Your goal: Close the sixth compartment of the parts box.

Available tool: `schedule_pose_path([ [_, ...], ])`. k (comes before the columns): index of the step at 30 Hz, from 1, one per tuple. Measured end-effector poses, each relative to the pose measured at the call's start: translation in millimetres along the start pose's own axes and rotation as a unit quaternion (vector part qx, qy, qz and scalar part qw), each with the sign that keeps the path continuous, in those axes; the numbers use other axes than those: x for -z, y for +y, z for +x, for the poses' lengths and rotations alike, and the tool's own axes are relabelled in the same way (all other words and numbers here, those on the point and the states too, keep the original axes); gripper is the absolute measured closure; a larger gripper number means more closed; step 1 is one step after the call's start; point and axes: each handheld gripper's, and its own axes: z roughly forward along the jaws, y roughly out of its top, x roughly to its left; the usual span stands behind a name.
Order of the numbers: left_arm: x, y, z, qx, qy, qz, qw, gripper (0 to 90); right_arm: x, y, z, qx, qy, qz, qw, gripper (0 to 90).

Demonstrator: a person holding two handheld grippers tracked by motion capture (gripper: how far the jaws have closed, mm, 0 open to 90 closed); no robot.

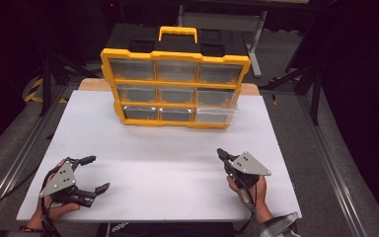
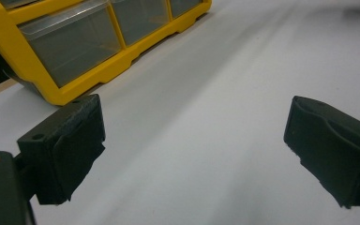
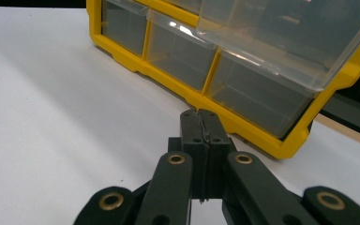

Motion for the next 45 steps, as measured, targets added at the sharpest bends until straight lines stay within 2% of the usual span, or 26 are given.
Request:
schedule_pose_path([
  [13,-1.5,-0.3,-0.6,0.0,-0.003,0.003,1.0,6.5,-13.3,20.8,-7.2,0.015,-0.02,-0.012,0.9996,90.0],
  [16,-1.1,-0.6,-0.2,0.003,-0.002,-0.003,1.0,6.5,-17.4,28.0,-10.0,0.015,-0.024,-0.011,0.9995,90.0],
  [20,-0.1,-0.4,0.1,0.001,0.001,-0.002,1.0,6.6,-23.2,35.0,-16.3,0.011,-0.032,-0.012,0.9993,90.0],
  [27,-1.1,-0.8,0.6,0.003,-0.002,-0.001,1.0,6.6,-33.1,48.2,-28.4,0.0,-0.06,-0.015,0.9981,90.0],
  [34,-1.0,-0.6,-0.1,0.003,-0.004,-0.002,1.0,6.6,-41.5,55.9,-36.9,-0.021,-0.072,-0.012,0.9971,90.0],
  [45,-0.8,-1.0,0.4,0.006,-0.005,-0.004,1.0,6.6,-49.4,64.0,-39.2,-0.018,-0.085,-0.016,0.9961,90.0],
])
